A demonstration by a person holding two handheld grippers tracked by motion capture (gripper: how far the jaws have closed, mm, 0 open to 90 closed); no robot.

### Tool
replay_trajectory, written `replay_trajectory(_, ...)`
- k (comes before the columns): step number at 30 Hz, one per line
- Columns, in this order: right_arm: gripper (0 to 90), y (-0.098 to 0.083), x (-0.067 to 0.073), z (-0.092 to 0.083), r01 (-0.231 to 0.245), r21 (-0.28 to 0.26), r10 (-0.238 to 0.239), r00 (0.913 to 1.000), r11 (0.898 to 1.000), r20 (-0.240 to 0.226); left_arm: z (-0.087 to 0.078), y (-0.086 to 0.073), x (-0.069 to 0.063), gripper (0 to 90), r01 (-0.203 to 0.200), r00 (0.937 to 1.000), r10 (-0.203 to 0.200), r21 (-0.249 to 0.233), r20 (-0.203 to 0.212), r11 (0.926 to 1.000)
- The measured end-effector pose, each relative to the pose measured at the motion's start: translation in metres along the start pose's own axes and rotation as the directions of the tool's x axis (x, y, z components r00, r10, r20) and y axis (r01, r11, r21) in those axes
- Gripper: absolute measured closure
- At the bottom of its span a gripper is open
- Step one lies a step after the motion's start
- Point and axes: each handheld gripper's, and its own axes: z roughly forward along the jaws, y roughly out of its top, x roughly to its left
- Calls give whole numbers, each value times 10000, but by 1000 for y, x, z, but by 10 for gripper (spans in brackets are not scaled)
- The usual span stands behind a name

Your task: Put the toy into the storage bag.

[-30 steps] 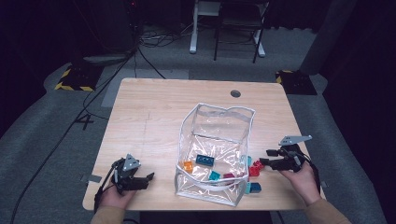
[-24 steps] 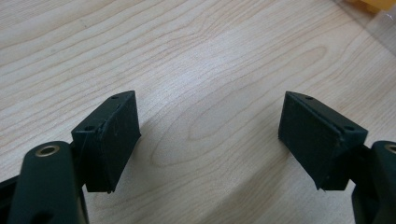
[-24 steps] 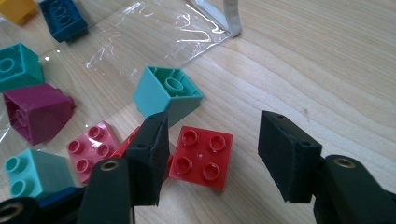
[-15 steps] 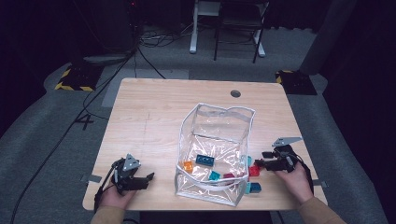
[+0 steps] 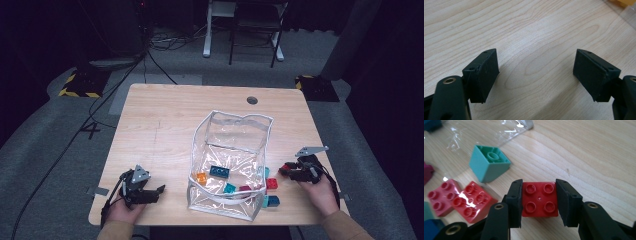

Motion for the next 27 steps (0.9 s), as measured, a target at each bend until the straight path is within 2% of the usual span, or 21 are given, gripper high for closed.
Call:
replay_trajectory(7, 595, 12, 5, -23, 73, -451, -93, 9990, 9990, -448, 0, 0, 0, 210, -13, 10000, 13, 2, 1, 10000)
replay_trajectory(27, 595, 45, 17, -91, 459, -1568, -616, 9934, 9866, -965, 0, 0, 0, 210, -14, 10000, 14, 3, 0, 10000)
